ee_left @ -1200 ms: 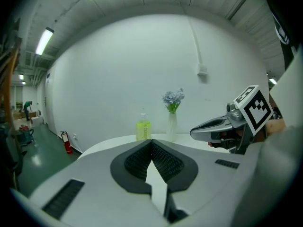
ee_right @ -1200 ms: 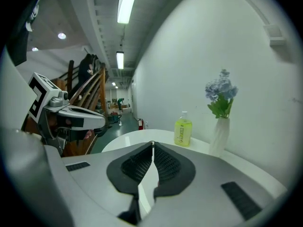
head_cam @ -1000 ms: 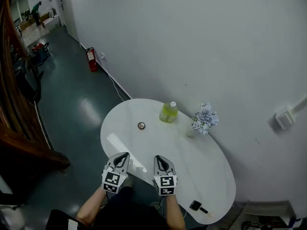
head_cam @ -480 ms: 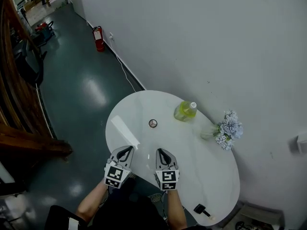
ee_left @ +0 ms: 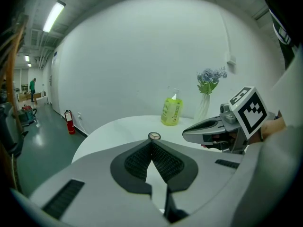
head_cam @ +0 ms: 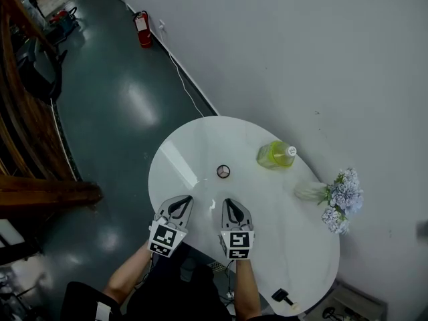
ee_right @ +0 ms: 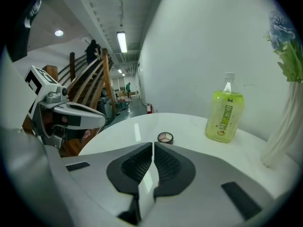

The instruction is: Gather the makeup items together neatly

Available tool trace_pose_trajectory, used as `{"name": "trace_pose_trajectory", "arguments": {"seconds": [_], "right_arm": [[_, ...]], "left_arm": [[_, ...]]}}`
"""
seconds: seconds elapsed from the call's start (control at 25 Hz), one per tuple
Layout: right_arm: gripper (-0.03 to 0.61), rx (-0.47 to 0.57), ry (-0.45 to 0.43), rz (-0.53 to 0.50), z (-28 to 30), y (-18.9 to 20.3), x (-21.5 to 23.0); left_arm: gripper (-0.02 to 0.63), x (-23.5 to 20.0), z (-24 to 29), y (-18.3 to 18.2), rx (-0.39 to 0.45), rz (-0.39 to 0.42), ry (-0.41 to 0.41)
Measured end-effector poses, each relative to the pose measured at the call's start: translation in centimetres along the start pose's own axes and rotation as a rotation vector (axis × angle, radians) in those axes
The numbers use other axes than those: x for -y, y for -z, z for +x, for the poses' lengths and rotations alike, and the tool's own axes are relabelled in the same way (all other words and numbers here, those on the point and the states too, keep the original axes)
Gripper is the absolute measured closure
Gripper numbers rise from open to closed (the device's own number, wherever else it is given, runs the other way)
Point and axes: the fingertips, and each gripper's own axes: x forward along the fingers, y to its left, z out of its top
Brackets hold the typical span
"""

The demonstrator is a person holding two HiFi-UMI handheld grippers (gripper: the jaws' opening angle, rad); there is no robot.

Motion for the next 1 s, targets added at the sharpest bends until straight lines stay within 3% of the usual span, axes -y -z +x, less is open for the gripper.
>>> {"name": "trace_pose_trajectory", "arguments": {"seconds": [0.48,0.64,1.0], "right_arm": [[0.536,-0.038,0.004,-0.051,5.2,-0.2,0.9],[0.427,-0.053,-0.007,-0.054,6.9,-0.3,1.2],[0.328,-0.124,-0.006,-0.068,10.7,-0.2,2.1]], "left_arm": [[0.597,-2.0,1.3,1.3,-0.036,-0.036,0.0],[0.597,-2.5,1.2,1.7,-0.039,-0.046,-0.009],[0.597,-3.8,0.6,2.9,-0.054,-0.071,-0.037]]}}
